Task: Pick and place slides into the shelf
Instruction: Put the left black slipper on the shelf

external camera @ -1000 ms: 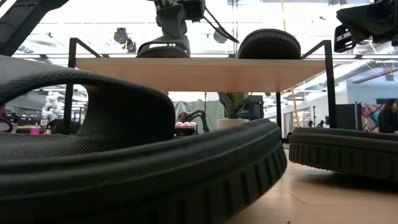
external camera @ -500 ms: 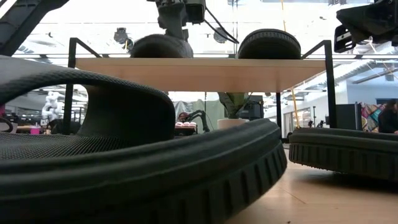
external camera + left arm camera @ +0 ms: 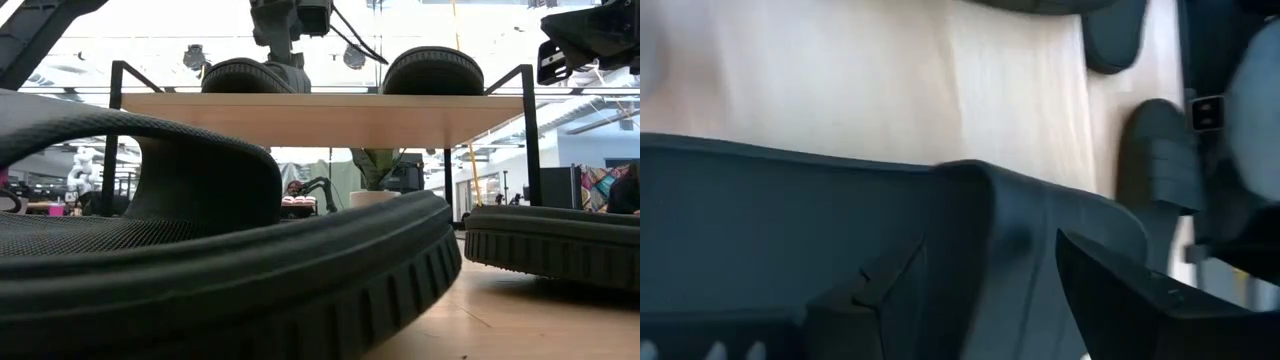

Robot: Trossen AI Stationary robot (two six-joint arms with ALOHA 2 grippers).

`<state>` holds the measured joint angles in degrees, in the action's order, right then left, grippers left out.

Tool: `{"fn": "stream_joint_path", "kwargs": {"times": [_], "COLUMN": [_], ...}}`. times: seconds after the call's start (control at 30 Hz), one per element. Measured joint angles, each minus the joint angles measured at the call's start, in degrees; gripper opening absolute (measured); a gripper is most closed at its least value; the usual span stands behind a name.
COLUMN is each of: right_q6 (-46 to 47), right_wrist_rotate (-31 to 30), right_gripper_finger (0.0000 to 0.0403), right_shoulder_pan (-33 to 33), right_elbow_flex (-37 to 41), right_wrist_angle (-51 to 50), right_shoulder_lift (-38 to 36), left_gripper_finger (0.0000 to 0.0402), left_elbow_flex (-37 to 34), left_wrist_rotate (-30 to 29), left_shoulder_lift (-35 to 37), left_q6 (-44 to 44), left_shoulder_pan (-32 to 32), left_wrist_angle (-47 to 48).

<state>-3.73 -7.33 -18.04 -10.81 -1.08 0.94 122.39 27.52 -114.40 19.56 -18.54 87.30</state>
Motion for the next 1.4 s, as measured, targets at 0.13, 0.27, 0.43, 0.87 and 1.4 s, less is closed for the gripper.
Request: {"fn": "stream_joint_path", "kwargs": {"times": [0.13,0.27,0.43,0.87,1.4], "right_q6": [0.02,0.02,0.02,1.53,1.11], "right_wrist_rotate": [-0.04,0.0,-0.02,0.07,-0.02], "right_gripper_finger": [0.0,0.0,0.0,0.0,0.0], "right_shoulder_pan": [0.0,0.0,0.0,0.0,0.0], "right_elbow_flex": [0.0,0.0,0.0,0.0,0.0], "right_wrist_angle": [0.0,-0.02,-0.46,-0.96,-0.5], "right_shoulder_lift": [0.01,0.01,0.01,0.01,0.01], "left_gripper_finger": [0.0219,0.021,0.0168,0.0012,0.0002], "left_elbow_flex": [0.0,0.0,0.07,-8.46,-29.38], "left_wrist_rotate": [-0.85,-5.04,-12.3,-16.69,-23.39], "left_shoulder_lift": [2.13,5.76,12.62,13.38,17.73], "left_q6": [2.25,5.38,-1.14,-8.44,-15.09], "left_shoulder_pan": [0.51,1.62,2.03,8.47,13.1], "left_wrist_angle": [-1.07,0.16,1.33,2.62,-2.18]}}
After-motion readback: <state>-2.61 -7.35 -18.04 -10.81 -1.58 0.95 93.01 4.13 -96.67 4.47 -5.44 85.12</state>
